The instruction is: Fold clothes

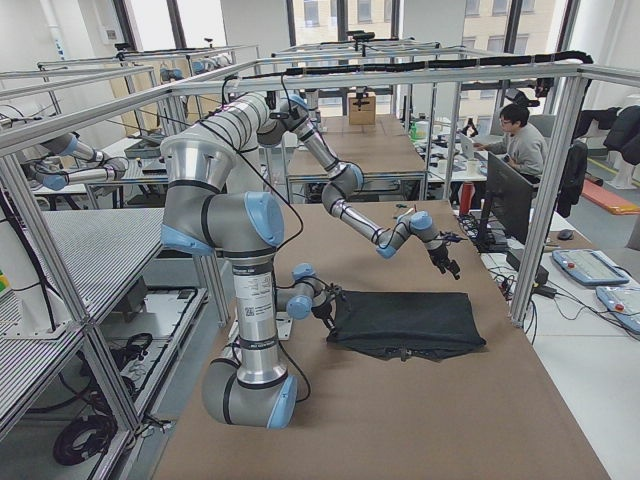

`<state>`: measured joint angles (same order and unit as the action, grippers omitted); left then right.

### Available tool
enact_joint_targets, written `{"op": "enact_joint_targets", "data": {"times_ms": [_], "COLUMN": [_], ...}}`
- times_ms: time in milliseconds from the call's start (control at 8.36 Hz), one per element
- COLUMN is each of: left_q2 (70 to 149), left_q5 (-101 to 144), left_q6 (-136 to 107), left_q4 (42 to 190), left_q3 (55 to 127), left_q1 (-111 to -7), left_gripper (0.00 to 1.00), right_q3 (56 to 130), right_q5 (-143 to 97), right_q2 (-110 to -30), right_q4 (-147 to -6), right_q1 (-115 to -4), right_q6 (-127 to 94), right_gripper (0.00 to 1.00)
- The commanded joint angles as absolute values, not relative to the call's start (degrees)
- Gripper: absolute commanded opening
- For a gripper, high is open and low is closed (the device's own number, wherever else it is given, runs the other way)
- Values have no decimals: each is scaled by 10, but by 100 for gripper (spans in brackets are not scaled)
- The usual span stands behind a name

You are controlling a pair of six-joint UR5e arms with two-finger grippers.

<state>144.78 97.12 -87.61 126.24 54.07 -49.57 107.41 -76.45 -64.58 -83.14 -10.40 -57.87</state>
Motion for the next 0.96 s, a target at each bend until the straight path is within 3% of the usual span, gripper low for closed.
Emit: {"op": "enact_joint_targets", "data": {"times_ms": [0,239,359,598,837], "left_q2": [1447,1447,1448,1448,1448], "left_q5": [971,970,969,966,966], "left_q6": [-879,-883,-899,-901,-901], "left_q4": [1262,1263,1263,1263,1263], "left_q3": [541,541,542,541,541], "left_q1": [-496,-496,-495,-495,-495], "left_gripper": [100,100,100,100,100], "right_q3": [1103,1160,1158,1189,1207], "right_q5": [-777,-771,-713,-690,-752], "right_q2": [-651,-729,-747,-775,-776], "right_q4": [-838,-834,-834,-833,-833], "right_q1": [-125,-114,-38,-3,-50], "right_q6": [-536,-539,-695,-762,-761], "right_gripper": [0,0,0,2,19]}}
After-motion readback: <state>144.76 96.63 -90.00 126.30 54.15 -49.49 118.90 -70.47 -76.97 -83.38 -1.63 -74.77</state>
